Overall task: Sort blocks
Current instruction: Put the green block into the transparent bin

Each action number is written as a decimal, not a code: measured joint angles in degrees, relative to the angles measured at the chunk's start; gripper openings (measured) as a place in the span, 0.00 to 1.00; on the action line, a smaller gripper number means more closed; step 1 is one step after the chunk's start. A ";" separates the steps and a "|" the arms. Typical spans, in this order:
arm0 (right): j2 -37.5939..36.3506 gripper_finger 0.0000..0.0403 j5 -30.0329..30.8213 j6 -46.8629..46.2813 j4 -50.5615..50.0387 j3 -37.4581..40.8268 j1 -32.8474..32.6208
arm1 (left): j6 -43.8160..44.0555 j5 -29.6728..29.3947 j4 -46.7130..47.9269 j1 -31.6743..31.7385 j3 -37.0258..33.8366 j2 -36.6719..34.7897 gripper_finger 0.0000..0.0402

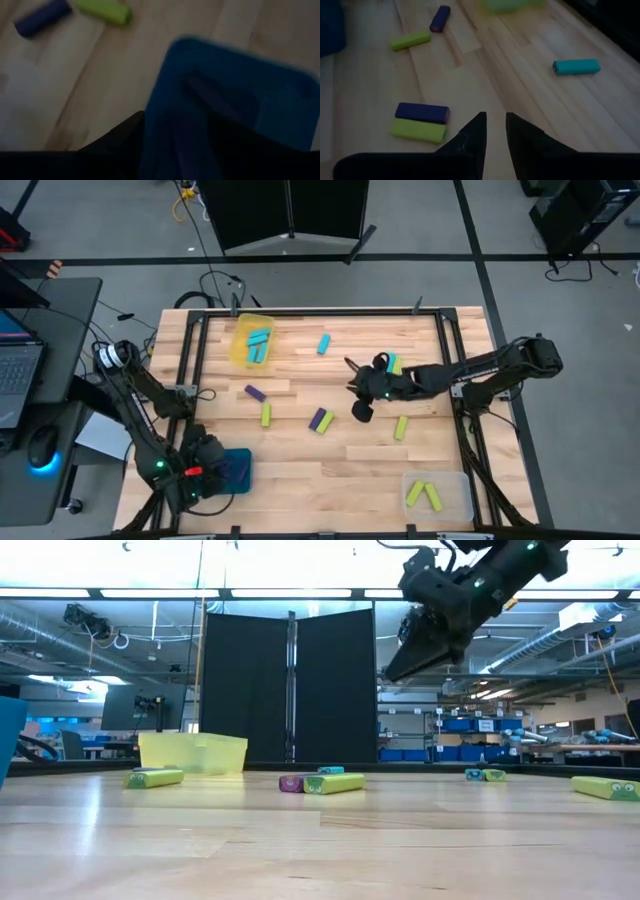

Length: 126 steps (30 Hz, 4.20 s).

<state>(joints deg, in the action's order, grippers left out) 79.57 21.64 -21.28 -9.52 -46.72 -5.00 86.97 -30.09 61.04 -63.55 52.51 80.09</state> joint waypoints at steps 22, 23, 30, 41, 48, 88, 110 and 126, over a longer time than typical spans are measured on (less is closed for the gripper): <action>2.38 0.30 19.51 -13.66 -0.97 -0.07 -6.64 | -4.11 -12.90 -7.64 31.82 -0.33 12.81 0.47; 3.07 0.31 19.51 -13.78 -0.76 -0.07 -6.44 | -4.05 -12.65 -7.91 32.75 -0.32 13.72 0.47; 7.95 0.36 17.78 -14.13 -0.22 -0.04 -5.24 | -4.01 -9.00 -8.94 36.26 -0.29 17.29 0.47; 8.85 0.39 13.05 -11.71 1.23 -0.04 -4.98 | -17.75 3.33 -9.74 35.55 -0.09 16.83 0.47; 8.92 0.38 12.32 -11.43 0.92 0.00 -5.33 | -26.14 13.02 -14.45 39.27 0.94 16.87 0.33; 8.92 0.38 7.15 -7.05 0.83 0.00 -6.27 | -127.95 5.17 -14.02 38.43 5.35 15.50 0.42; 8.92 0.38 6.72 -7.18 0.69 -0.02 -6.29 | -136.26 3.02 -14.99 40.93 5.35 22.97 0.42; 8.92 0.38 6.70 -7.03 0.68 -0.02 -6.29 | -132.73 -3.31 -11.63 37.70 9.91 22.97 0.42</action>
<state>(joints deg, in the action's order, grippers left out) 88.49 28.34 -28.32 -8.84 -46.73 -11.29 -45.76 -33.40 49.41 -25.85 62.42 103.07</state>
